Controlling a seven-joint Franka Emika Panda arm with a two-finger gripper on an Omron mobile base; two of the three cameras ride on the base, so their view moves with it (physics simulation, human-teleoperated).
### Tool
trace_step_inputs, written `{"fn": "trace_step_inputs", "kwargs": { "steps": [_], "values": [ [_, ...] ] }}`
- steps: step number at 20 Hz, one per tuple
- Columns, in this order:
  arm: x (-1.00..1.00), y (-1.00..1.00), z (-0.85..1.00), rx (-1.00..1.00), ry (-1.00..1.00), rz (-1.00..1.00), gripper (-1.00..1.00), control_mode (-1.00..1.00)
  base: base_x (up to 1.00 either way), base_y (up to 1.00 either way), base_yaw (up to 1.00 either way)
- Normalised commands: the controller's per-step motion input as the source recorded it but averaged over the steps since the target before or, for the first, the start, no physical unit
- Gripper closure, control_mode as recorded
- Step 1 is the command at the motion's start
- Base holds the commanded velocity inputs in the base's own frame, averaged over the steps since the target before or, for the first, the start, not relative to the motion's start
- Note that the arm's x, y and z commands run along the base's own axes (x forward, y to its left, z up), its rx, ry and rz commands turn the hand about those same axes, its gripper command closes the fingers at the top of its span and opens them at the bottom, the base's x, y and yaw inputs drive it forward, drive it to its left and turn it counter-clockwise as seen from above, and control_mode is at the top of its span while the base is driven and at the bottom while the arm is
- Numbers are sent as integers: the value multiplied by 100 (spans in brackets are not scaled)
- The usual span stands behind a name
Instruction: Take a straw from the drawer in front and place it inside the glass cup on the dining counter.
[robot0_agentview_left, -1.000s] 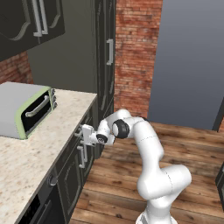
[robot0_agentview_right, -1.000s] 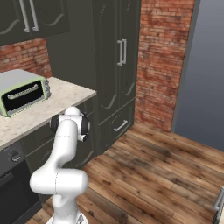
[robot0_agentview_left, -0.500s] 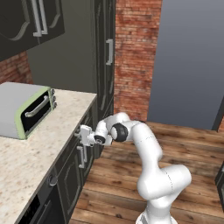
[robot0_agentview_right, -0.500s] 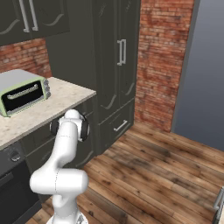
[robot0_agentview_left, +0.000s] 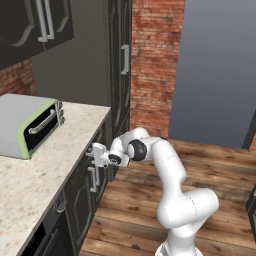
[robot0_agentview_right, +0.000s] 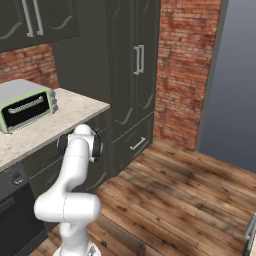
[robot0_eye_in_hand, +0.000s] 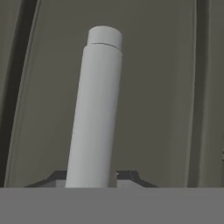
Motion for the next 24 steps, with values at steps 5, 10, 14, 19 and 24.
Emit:
{"fn": "trace_step_inputs", "kwargs": {
  "steps": [5,10,14,19,24],
  "values": [
    [-19,-74,-4,0,0,-7,100,-100,0,0,0],
    [-23,-98,0,0,0,-9,100,-100,0,0,0],
    [-28,-100,-1,0,0,-8,100,-100,0,0,0],
    [-30,-100,0,0,0,-7,100,-100,0,0,0],
    [-32,-100,0,0,1,-6,100,-100,0,0,0]
  ]
}}
